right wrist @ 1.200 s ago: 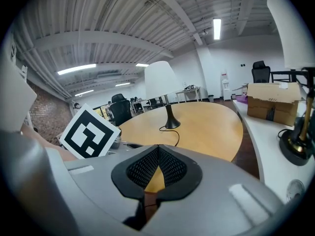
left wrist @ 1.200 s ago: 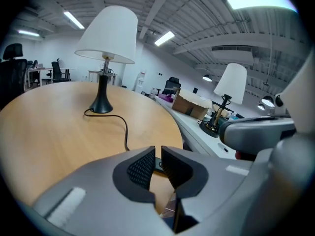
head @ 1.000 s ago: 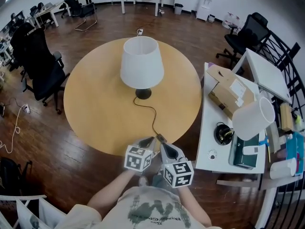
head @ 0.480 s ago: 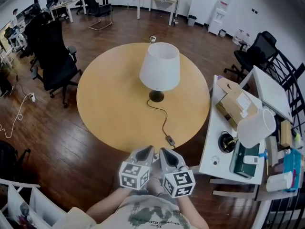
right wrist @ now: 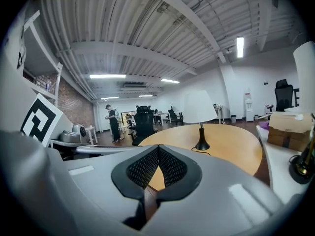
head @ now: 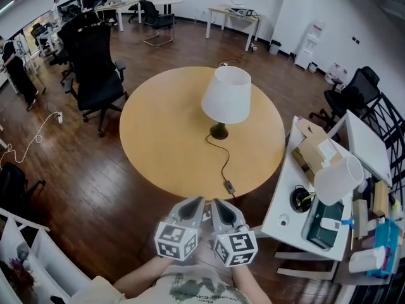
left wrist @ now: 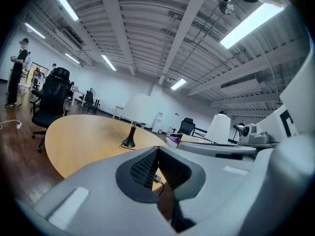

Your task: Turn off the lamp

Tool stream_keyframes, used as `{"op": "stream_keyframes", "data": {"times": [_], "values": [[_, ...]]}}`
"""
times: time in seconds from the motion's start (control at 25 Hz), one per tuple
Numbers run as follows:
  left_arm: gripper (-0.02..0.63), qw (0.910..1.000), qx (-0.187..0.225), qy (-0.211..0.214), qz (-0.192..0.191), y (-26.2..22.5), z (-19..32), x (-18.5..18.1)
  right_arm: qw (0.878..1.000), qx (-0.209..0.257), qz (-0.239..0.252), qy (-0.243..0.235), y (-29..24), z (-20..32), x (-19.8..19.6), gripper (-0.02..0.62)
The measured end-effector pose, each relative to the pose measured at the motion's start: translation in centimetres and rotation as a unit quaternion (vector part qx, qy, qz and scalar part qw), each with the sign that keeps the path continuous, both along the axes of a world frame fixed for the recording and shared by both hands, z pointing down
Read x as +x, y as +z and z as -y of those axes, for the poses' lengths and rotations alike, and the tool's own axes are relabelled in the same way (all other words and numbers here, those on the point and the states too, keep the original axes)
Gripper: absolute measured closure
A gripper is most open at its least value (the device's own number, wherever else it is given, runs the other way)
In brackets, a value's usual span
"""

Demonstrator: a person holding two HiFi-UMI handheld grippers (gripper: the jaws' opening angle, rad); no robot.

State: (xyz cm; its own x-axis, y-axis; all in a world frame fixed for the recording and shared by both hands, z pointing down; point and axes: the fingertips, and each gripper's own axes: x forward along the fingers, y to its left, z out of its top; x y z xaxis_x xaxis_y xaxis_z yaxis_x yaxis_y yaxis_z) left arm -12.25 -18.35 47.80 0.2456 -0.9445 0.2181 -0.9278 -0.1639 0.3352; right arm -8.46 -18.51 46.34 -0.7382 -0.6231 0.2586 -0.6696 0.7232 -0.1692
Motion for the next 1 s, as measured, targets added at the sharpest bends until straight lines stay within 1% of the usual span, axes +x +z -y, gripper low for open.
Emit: {"op": "stream_keyframes", "data": {"times": [0.2, 0.4, 0.68, 1.0], "values": [[0.606, 0.9998, 0.016, -0.012, 0.007, -1.2, -3.0, 2.0, 1.0, 0.017, 0.01, -0.012, -1.0, -2.7, 1.9, 0.595], [0.606, 0.9994, 0.028, -0.015, 0.017, -2.1, -5.5, 4.0, 0.999, 0.025, 0.019, -0.017, -1.7, -5.1, 3.7, 0.595], [0.606, 0.9987, 0.04, -0.023, 0.021, -3.5, -8.6, 5.3, 0.999, 0.032, 0.025, -0.018, -2.3, -8.0, 5.2, 0.595], [0.606, 0.9982, 0.048, -0.022, 0.03, -4.3, -10.6, 7.0, 0.999, 0.039, 0.033, -0.007, -2.6, -10.1, 7.1, 0.595]]}}
